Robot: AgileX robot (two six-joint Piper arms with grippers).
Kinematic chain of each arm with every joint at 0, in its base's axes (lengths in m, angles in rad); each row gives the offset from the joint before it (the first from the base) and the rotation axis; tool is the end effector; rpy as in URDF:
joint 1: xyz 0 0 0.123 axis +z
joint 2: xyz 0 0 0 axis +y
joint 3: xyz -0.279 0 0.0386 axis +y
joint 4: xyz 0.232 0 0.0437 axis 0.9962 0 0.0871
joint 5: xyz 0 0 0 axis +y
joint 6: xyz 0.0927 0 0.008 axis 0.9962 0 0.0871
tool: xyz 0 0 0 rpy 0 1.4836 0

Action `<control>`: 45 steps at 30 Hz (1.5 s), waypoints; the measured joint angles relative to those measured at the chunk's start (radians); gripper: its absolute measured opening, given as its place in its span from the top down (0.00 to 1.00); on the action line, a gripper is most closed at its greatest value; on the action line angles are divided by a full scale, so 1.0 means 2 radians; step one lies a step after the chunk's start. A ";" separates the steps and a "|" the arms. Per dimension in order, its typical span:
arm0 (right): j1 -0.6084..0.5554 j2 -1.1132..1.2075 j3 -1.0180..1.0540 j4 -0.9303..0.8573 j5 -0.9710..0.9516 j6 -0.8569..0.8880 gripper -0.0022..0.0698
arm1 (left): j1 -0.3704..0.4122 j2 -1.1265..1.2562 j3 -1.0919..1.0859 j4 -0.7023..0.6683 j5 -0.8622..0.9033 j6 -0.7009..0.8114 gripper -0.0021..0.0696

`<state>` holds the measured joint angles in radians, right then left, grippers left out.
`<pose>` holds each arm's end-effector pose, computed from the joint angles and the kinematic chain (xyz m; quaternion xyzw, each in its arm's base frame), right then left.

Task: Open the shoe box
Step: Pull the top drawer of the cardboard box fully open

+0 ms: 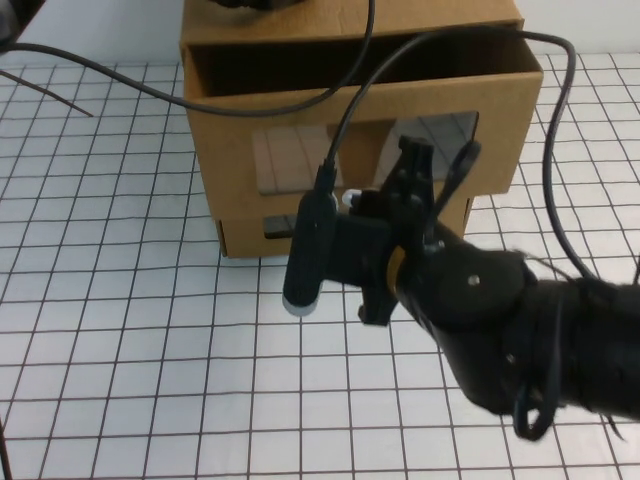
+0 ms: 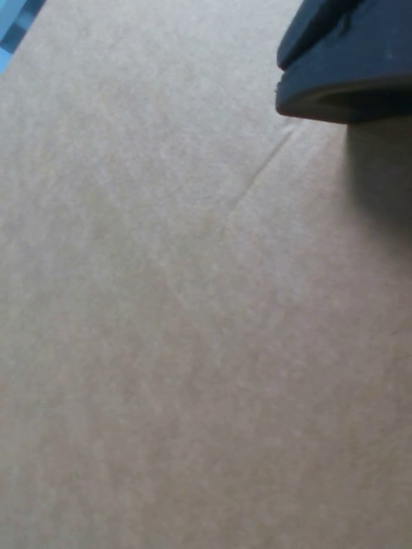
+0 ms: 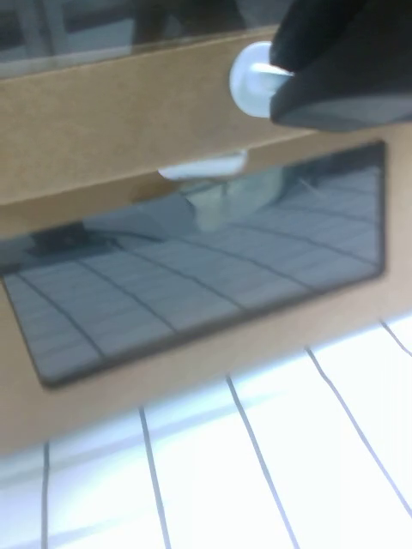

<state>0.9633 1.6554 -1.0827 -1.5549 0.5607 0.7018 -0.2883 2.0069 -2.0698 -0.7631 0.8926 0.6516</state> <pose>0.2405 0.2591 0.2713 -0.5627 0.6203 -0.2094 0.5048 0.4144 -0.1752 0.3747 0.2981 0.8015 -0.2861 0.4323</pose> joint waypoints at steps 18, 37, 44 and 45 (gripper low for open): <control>0.148 -0.088 0.085 0.135 0.120 -0.004 0.96 | 0.000 0.000 0.000 0.002 0.001 -0.006 0.97; 0.186 -0.111 0.090 0.247 0.146 -0.006 0.64 | 0.000 0.000 -0.011 0.007 0.012 -0.015 0.97; 0.233 -0.186 0.065 0.269 0.166 -0.007 0.72 | 0.001 0.010 -0.082 0.026 0.094 -0.021 0.97; 0.233 -0.196 0.053 0.270 0.177 -0.007 0.74 | 0.001 0.010 -0.094 0.026 0.105 -0.021 0.97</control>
<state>1.4297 1.2643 -0.9773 -1.0149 0.9153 0.6873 -0.2866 2.0275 -2.2588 -0.7106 1.1021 0.6094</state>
